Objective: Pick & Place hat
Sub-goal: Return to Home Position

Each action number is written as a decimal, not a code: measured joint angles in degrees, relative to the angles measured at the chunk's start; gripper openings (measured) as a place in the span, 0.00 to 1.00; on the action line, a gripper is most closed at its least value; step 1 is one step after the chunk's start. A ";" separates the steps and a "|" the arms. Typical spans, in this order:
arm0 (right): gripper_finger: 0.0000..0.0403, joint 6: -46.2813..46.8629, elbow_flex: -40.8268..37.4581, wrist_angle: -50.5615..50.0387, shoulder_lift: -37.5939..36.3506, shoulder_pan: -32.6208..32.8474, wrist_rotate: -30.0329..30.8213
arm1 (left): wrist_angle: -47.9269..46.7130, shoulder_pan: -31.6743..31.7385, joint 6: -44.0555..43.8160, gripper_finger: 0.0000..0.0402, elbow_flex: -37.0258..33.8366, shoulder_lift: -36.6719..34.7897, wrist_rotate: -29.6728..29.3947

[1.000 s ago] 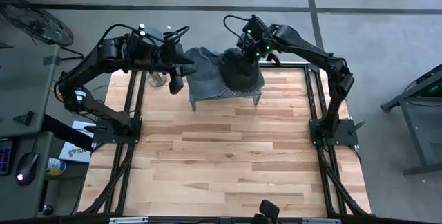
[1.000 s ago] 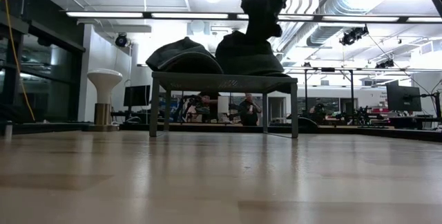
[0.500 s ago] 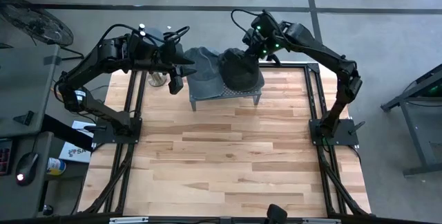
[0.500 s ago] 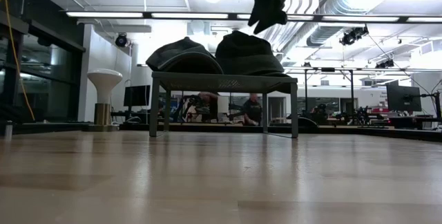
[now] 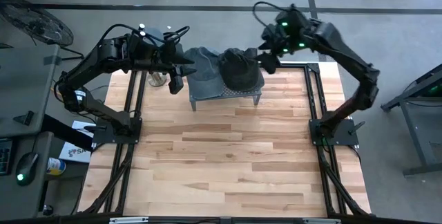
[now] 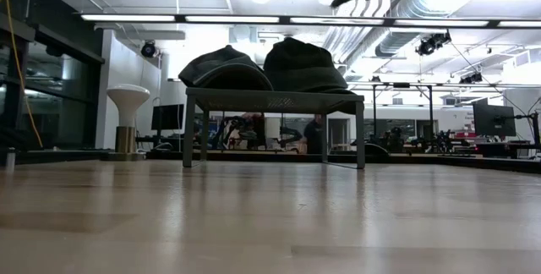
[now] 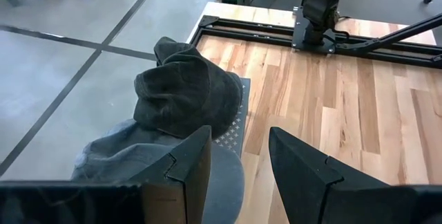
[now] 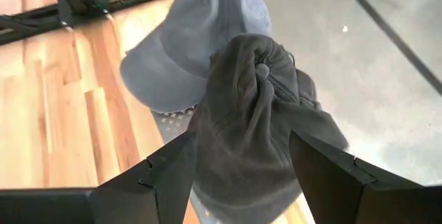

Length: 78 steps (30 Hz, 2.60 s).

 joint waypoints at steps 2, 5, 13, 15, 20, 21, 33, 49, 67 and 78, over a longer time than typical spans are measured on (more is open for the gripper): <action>0.56 -0.24 0.00 -1.06 -2.48 -0.01 0.02 | -0.02 -0.01 -0.01 0.36 0.00 0.00 -0.45; 0.56 -1.67 0.00 -2.48 -6.31 -0.01 0.30 | -0.37 -0.02 0.01 0.36 0.00 0.00 -0.71; 0.53 -4.40 -1.39 -6.77 -15.48 -0.01 -1.76 | -0.35 -0.02 -2.10 0.36 -3.19 -0.50 -1.81; 0.52 -4.37 -6.08 -4.82 -18.67 0.00 -2.79 | 1.31 -0.02 -3.14 0.36 -7.07 -1.48 -0.55; 0.49 -0.77 -24.35 5.09 -29.30 0.00 -6.22 | 11.50 -0.04 -6.26 0.36 -21.60 -8.29 3.56; 0.48 0.52 -27.75 7.45 -31.43 0.02 -6.93 | 14.47 -0.04 -7.13 0.36 -25.13 -10.19 4.26; 0.44 18.36 -59.55 29.19 -54.86 -0.01 -9.01 | 42.65 -0.04 -20.87 0.36 -62.36 -38.70 4.87; 0.39 38.92 -90.36 60.51 -69.12 4.19 -11.65 | 55.22 -0.02 -28.48 0.36 -87.47 -58.67 3.18; 0.34 46.52 -102.60 75.83 -70.09 21.12 16.41 | 45.01 -0.01 -28.58 0.36 -96.34 -77.83 1.75; 0.34 38.26 -102.62 74.98 -70.09 24.18 22.42 | 43.30 -0.01 -26.16 0.36 -96.52 -77.90 4.01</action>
